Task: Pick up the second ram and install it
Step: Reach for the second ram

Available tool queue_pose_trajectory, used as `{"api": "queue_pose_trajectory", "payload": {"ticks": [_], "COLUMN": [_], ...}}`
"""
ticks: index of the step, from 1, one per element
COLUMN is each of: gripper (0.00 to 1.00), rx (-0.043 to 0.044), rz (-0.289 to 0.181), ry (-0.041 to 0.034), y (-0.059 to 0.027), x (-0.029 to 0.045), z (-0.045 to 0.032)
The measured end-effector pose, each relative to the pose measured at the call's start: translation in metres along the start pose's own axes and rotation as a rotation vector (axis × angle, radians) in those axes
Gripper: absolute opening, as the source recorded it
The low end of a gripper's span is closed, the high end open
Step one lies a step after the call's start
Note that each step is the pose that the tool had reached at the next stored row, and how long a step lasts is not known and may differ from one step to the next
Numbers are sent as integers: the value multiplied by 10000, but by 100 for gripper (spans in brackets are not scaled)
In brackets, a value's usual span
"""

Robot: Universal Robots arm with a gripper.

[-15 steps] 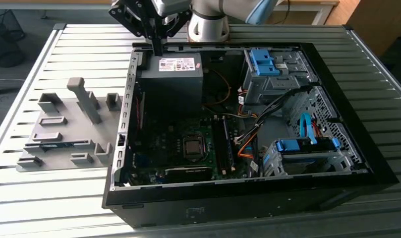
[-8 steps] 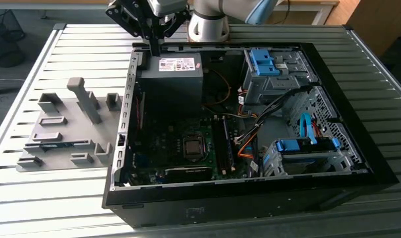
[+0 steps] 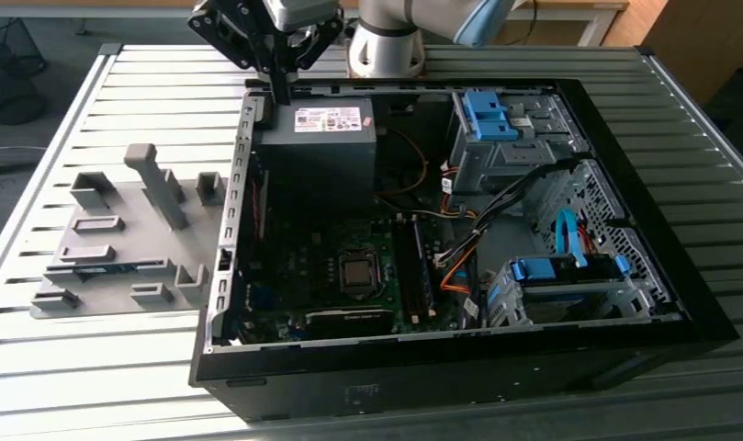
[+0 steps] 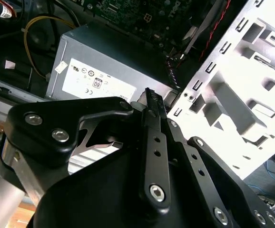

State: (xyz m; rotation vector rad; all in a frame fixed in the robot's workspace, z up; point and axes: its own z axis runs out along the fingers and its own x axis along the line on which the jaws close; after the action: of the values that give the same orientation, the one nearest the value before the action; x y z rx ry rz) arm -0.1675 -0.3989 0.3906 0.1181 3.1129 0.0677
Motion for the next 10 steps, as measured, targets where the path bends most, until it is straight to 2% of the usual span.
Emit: {"api": "queue_pose_trajectory", "payload": {"ticks": [10], "gripper": [11], "rx": [1], "rz": [0], "ry": [1], "y": [-6], "x": [78], "z": [1]}}
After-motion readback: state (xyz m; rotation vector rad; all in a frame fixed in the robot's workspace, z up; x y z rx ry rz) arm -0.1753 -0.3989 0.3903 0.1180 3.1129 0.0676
